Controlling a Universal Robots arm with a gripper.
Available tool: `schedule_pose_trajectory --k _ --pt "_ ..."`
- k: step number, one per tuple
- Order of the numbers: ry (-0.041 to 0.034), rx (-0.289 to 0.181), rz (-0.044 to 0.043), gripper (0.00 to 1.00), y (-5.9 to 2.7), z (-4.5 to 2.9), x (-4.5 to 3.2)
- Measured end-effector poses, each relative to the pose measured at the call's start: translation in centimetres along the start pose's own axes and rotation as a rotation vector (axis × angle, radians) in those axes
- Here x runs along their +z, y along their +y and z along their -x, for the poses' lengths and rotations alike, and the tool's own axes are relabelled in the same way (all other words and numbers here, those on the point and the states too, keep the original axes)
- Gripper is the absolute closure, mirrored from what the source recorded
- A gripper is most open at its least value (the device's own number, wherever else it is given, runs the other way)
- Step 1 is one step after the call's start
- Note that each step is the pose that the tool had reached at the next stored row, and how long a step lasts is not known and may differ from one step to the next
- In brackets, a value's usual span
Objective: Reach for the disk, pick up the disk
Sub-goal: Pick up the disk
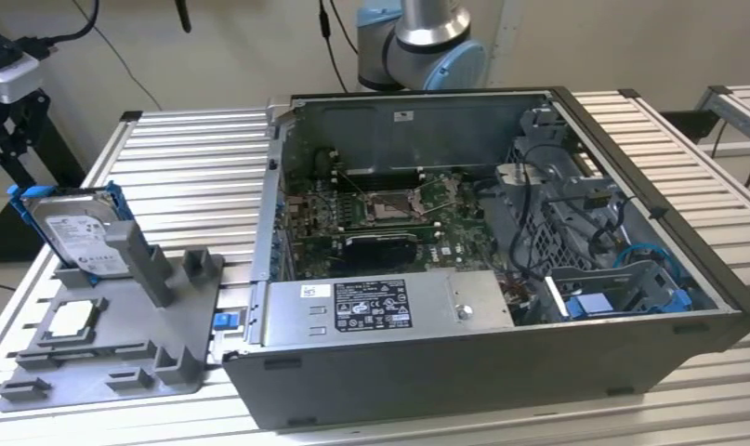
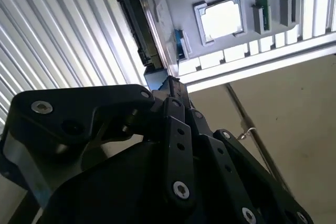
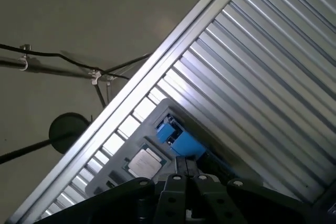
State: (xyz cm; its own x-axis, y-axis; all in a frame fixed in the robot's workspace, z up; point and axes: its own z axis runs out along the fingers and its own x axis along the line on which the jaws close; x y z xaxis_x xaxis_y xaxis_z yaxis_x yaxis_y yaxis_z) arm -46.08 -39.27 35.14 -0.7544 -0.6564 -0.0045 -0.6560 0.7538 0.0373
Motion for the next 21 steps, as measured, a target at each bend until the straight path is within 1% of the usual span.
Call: schedule_pose_trajectory --k 13,18,21 --pt "0.0057 -0.152 0.0007 1.0 0.0 0.0 0.0" --pt "0.0083 -0.227 0.0008 1.0 0.0 0.0 0.01" --pt "0.0093 -0.282 -0.0001 1.0 0.0 0.0 0.02"
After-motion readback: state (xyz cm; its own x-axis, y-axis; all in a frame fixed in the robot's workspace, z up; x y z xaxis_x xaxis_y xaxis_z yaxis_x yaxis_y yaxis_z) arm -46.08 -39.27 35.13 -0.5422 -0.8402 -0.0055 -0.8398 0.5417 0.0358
